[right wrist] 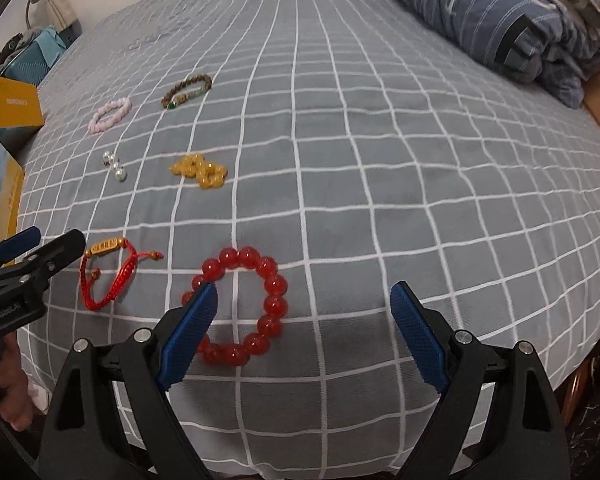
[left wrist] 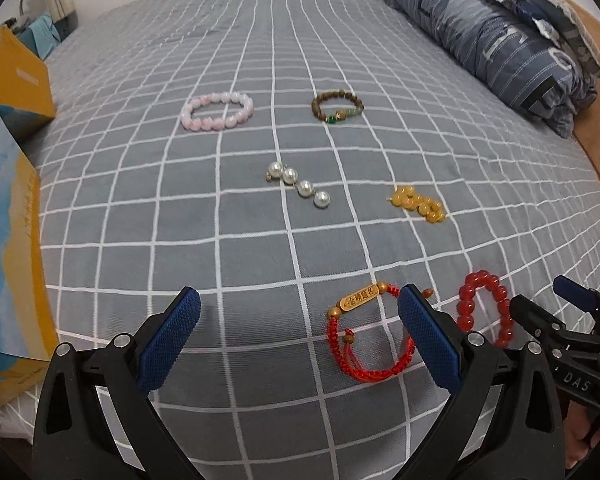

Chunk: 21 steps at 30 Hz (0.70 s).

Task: Organize jewelry
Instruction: 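Move both open tools back over the bed toward the remaining bracelets, then grasp the red cord bracelet with the left tool while the right tool grasps the red bead bracelet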

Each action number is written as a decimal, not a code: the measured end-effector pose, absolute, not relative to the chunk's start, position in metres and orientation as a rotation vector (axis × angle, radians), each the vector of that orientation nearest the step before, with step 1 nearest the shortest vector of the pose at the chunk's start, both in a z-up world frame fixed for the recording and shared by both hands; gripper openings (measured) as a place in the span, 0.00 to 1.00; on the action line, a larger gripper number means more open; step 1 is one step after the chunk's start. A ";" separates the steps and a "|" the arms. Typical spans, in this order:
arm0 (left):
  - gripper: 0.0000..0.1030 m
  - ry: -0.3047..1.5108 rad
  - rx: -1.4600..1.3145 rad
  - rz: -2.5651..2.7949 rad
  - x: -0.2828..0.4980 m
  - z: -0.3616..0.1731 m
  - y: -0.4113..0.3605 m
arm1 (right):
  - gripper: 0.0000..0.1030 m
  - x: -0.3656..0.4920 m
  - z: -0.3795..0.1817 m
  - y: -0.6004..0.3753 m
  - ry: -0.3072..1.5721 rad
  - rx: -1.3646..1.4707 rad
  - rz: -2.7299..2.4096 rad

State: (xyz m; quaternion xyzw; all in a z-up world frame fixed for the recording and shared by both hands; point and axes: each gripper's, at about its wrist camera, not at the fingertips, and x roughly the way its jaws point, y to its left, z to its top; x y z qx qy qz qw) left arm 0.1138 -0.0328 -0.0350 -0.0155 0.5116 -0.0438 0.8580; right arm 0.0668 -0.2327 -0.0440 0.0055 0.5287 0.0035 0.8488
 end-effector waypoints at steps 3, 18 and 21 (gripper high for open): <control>0.94 1.088 -0.016 -0.085 0.117 -0.042 -0.038 | 0.82 0.070 -0.051 -0.231 1.133 0.014 0.015; 0.84 1.143 0.007 -0.043 0.126 -0.061 -0.039 | 0.77 0.081 -0.069 -0.227 1.197 0.016 0.028; 0.77 1.152 0.009 -0.021 0.126 -0.062 -0.038 | 0.68 0.083 -0.071 -0.225 1.210 0.008 0.028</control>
